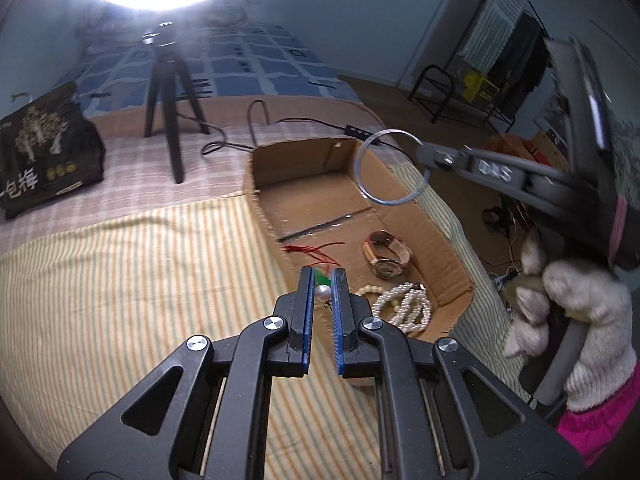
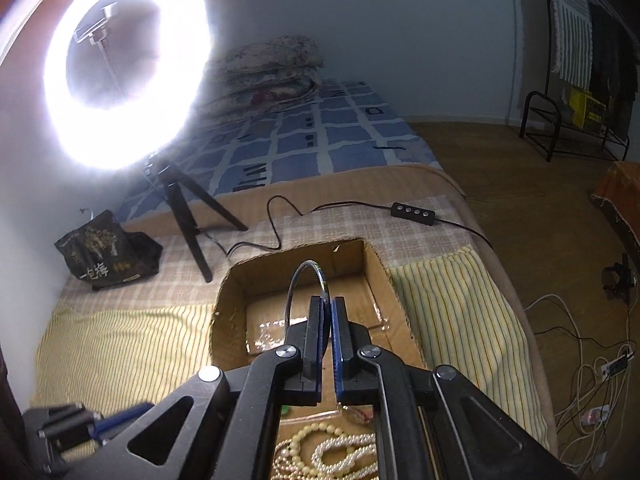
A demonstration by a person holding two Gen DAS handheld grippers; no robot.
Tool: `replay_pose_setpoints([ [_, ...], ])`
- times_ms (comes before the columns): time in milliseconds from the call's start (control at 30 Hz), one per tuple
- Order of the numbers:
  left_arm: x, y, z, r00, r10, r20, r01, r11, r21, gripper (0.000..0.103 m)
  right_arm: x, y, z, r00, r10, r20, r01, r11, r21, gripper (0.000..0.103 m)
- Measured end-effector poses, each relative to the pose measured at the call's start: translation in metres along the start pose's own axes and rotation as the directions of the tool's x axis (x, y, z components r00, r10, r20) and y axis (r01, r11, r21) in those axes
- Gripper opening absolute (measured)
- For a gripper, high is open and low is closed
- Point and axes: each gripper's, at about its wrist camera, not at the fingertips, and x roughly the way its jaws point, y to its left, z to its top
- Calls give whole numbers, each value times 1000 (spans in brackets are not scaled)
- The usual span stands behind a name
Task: Organize jewelry
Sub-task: 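Carry the earring with the left tool into the box while the right tool carries the ring there, then open the right tool to drop the ring in the box while the left tool releases the earring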
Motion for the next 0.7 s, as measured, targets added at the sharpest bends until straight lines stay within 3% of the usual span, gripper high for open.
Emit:
replay_pose_setpoints([
  [300, 16, -32, -6, 1000, 9, -8, -8, 996, 91, 6, 15, -20, 7, 1000, 15, 1, -15, 999, 50, 1],
  [700, 21, -42, -9, 1000, 20, 5, -20, 991, 133, 6, 24, -19, 5, 999, 28, -16, -27, 999, 43, 2],
])
